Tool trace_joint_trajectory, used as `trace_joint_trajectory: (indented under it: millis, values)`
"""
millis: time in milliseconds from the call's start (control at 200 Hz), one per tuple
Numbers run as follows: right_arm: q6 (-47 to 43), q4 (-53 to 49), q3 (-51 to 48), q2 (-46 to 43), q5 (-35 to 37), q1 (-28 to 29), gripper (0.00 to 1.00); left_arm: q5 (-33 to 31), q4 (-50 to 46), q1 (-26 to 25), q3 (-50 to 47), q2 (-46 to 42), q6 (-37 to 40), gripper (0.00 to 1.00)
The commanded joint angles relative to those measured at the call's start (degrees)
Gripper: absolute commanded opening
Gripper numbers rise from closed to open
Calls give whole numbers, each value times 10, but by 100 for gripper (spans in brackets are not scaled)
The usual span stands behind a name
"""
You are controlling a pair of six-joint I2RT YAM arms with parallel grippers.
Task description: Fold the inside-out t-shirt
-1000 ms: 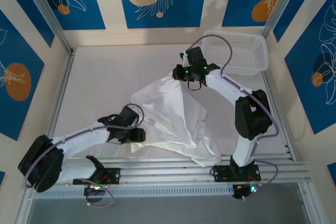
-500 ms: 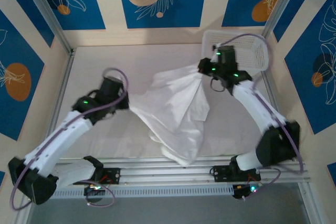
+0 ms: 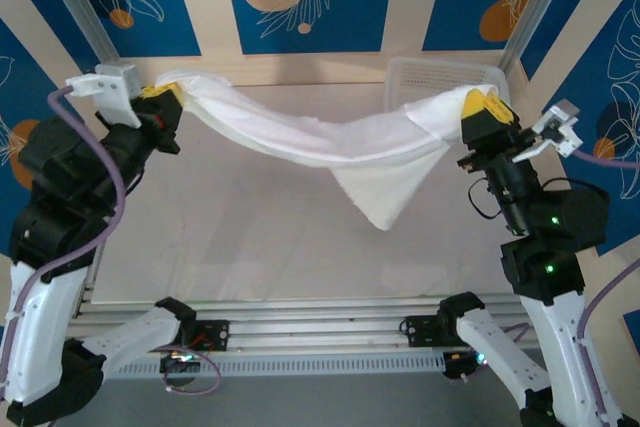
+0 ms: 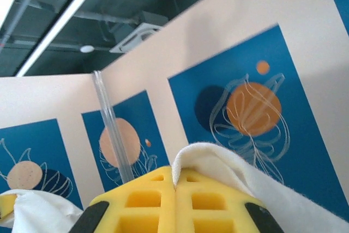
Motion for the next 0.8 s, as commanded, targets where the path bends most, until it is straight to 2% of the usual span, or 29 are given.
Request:
trace_joint_trajectory:
  millis: [0, 250, 435, 545, 650, 755, 795]
  values:
    - [-32, 79, 8, -7, -26, 4, 0, 55, 77, 3, 13, -32, 54, 0]
    - [-24, 139, 66, 80, -57, 4, 0, 4, 80, 3, 32, -31, 80, 0]
    - [0, 74, 149, 203, -40, 3, 0, -194, 52, 3, 44, 27, 106, 0]
    - [-2, 67, 167, 287, -47, -6, 0, -268, 74, 20, 15, 79, 134, 0]
    - [3, 67, 177, 387, -118, -34, 0, -261, 69, 91, -25, 145, 72, 0]
    - [-10, 114, 147, 477, -148, -45, 0, -191, 111, 160, -92, 212, 0, 0]
    - [-16, 104, 149, 514, -156, -50, 6, -163, 143, 178, -121, 240, -10, 0]
